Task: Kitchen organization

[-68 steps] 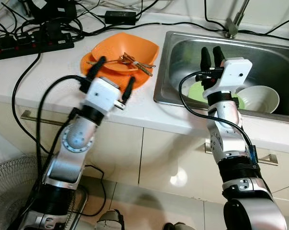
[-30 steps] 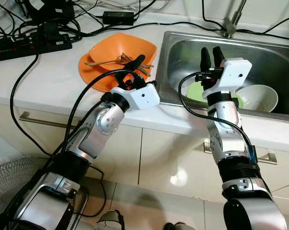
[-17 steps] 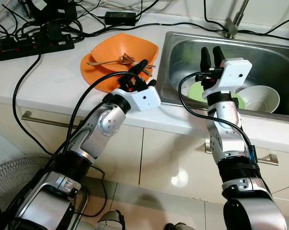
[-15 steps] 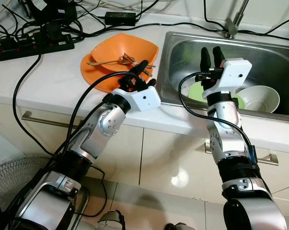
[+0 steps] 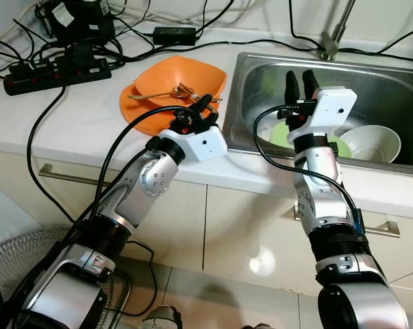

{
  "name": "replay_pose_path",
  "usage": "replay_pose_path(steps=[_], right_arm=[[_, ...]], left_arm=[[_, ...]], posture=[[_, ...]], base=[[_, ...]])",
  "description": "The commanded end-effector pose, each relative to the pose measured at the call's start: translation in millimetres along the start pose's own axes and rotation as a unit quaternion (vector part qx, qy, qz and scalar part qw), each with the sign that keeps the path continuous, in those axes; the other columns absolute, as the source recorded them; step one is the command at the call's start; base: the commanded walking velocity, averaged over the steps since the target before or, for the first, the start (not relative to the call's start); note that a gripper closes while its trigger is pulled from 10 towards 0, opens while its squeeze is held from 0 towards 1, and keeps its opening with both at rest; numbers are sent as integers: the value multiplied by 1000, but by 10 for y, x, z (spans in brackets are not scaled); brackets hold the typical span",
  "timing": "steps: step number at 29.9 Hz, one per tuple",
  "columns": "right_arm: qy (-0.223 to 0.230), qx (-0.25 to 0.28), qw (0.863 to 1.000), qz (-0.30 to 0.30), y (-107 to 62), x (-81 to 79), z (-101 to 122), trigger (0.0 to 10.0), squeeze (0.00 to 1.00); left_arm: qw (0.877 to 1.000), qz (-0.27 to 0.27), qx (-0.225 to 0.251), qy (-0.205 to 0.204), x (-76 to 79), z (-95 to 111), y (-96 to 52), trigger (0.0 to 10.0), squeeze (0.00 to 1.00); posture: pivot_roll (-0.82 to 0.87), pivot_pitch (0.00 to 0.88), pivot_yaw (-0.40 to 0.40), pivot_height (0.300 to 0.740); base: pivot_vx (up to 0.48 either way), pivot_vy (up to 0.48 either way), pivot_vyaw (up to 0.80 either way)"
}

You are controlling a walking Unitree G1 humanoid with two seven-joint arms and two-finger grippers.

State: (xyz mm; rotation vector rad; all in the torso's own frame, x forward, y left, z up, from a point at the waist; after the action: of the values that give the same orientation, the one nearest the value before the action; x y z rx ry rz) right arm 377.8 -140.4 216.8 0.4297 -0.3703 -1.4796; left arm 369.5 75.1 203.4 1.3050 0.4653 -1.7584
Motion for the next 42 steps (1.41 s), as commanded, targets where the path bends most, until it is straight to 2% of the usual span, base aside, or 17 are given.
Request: replay_pose_path(steps=[1,2,3,4,11,17,31,42], right_arm=[[5,11,1000,-1,37,-32,36,10000,0],[6,10,1000,0,38,-41,34,10000,0],[7,10,1000,0,38,-46,32,10000,0],[8,10,1000,1,36,-53,28,10000,0],[8,9,1000,3,50,-58,26,10000,0],[8,10,1000,3,68,-54,27,10000,0],[9,9,1000,0,106,-42,26,10000,0],[16,12,1000,4,140,-100,38,10000,0]], left_arm=[[1000,9,7,15,-71,18,42,0,0],[1000,9,7,16,-76,13,43,1765,0],[1000,10,6,16,-78,10,44,1765,0],[1000,10,5,17,-74,6,42,10000,0],[1000,9,1,17,-51,-13,46,10000,0],[1000,17,-5,18,-95,-45,49,10000,0],[999,27,-38,6,-99,-161,-23,10000,0],[998,18,-57,-23,-1,-196,-37,10000,0]], posture=[[111,0,26,740],[113,0,25,740],[113,0,25,740],[113,0,23,740],[112,0,17,740],[119,0,11,740],[130,0,-4,740],[132,0,-9,740]], base=[[0,0,0],[0,0,0],[0,0,0],[0,0,0],[0,0,0],[0,0,0],[0,0,0],[0,0,0]])
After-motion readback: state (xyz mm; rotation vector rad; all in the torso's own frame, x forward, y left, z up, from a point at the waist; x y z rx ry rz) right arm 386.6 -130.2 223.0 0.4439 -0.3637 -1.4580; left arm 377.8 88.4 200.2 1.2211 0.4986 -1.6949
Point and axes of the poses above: a point about 5 cm out from each wrist's last joint towards the gripper, its own y axis pointing out of the wrist towards the gripper, its own z axis along the axis of the wrist's last joint, x = y × z, the point moved 2 cm from there along y, pointing out of the wrist towards the gripper, and after that the axes turned 2 degrees about y, right-handed, at the moved point
